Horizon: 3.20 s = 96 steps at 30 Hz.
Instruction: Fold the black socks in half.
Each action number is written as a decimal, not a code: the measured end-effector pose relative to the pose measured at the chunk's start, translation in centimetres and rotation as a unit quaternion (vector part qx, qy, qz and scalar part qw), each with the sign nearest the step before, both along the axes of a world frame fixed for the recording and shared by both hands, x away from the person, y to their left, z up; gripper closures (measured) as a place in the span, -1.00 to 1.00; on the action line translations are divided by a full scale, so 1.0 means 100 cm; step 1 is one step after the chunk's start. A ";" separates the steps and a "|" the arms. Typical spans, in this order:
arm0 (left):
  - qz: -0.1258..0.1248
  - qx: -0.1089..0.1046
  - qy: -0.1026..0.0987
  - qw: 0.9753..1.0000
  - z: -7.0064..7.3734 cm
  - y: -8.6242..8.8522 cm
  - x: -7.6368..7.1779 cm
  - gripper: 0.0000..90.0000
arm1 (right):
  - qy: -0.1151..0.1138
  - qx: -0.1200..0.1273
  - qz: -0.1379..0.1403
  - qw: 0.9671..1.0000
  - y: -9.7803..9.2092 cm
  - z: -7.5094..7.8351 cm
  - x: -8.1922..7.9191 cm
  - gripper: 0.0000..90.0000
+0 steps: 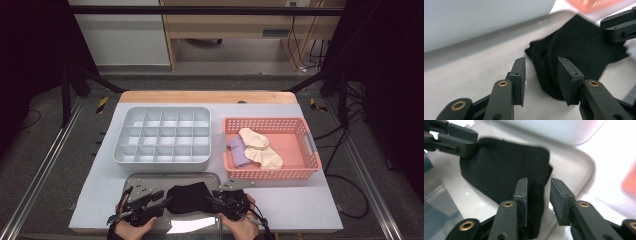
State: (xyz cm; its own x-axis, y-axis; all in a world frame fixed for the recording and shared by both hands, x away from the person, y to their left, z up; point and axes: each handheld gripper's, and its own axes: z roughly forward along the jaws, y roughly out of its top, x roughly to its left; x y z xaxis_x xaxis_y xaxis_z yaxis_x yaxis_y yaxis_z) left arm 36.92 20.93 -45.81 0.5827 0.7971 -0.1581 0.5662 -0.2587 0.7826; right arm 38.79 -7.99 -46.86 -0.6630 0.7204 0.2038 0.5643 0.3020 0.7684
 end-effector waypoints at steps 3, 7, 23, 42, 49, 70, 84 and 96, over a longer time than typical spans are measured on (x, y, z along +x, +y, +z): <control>-0.007 -0.012 -0.021 1.000 0.015 -0.002 -0.004 0.29 | -0.010 0.016 -0.006 1.000 -0.008 0.007 -0.001 0.47; -0.028 -0.015 -0.022 0.999 0.024 -0.018 -0.002 0.58 | -0.003 0.018 -0.005 1.000 -0.011 0.008 -0.004 0.49; -0.055 0.007 0.038 0.998 -0.013 -0.065 0.022 0.98 | 0.032 -0.001 0.002 0.999 -0.003 -0.008 -0.004 0.84; -0.054 -0.028 0.047 0.997 -0.008 -0.062 0.022 0.97 | -0.010 0.027 0.058 0.998 0.013 0.025 -0.012 0.91; -0.029 -0.019 0.000 0.999 0.015 -0.027 0.008 0.98 | -0.012 0.025 0.046 0.999 0.010 0.026 -0.012 0.91; -0.005 0.007 0.046 0.999 -0.015 -0.001 0.000 0.99 | -0.025 0.024 0.079 0.996 0.042 0.037 -0.007 0.91; -0.020 0.012 0.044 0.999 -0.019 -0.009 -0.001 0.98 | -0.011 -0.007 0.121 0.993 0.075 0.015 -0.003 0.89; -0.009 -0.054 -0.011 0.998 0.020 0.012 0.013 0.84 | -0.011 -0.007 0.126 0.992 0.079 0.005 -0.005 0.85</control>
State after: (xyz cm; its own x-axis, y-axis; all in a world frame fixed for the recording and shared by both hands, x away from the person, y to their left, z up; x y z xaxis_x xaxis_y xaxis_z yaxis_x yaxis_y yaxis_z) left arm 38.24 22.11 -43.79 0.6003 0.7659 -0.2302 0.5454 -0.1816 0.8183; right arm 38.30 -0.12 -46.40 -0.8270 0.5332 0.1782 0.4523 0.4428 0.7742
